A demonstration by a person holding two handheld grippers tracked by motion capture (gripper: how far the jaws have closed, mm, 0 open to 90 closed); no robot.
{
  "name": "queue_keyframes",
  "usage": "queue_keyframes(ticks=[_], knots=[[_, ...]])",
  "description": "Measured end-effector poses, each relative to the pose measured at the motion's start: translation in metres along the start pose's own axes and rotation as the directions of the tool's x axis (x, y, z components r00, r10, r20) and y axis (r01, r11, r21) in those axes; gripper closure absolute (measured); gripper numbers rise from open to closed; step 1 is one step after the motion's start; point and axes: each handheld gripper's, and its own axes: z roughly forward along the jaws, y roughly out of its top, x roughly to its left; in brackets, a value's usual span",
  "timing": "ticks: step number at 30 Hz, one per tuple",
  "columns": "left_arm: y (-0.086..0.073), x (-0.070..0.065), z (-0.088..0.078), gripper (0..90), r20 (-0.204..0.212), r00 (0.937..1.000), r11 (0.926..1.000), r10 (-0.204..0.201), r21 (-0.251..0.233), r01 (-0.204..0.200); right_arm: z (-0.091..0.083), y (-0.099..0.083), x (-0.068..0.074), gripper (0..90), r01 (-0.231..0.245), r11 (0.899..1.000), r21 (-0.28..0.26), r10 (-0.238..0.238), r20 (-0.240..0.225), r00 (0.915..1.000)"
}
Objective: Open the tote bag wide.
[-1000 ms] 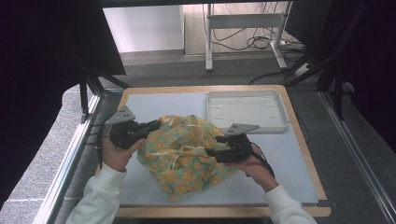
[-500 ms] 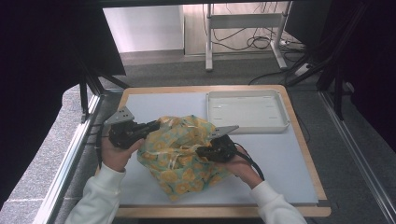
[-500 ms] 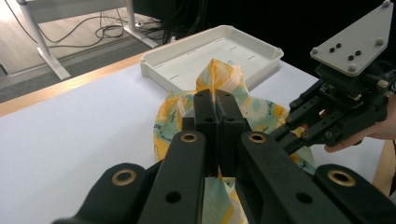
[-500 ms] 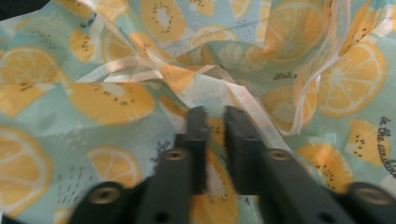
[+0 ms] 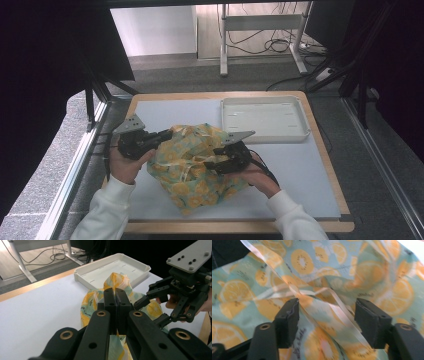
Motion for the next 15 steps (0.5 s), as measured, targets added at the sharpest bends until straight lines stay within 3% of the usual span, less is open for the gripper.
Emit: queue_keyframes(ticks=[5,8,12,15], knots=[[0.0,0.0,0.0,90.0,0.004,1.0,1.0,0.0,0.0,0.0,0.014,0.006,-0.001,31.4,-0.014,0.998,0.06,0.017,-0.05,0.9986],[0.0,0.001,-0.002,90.0,0.004,1.0,1.0,-0.002,-0.002,0.002,0.018,0.006,-0.002,46.8,-0.022,0.996,0.086,0.027,-0.058,0.998],[0.0,0.002,-0.003,90.0,0.003,1.0,1.0,-0.005,-0.007,0.005,0.015,0.007,-0.001,73.7,-0.01,0.997,0.08,0.015,-0.066,0.9977],[0.0,0.001,-0.003,90.0,0.0,1.0,1.0,-0.004,-0.009,0.004,0.011,0.007,0.0,83.8,0.006,0.997,0.071,-0.001,-0.065,0.9979]])
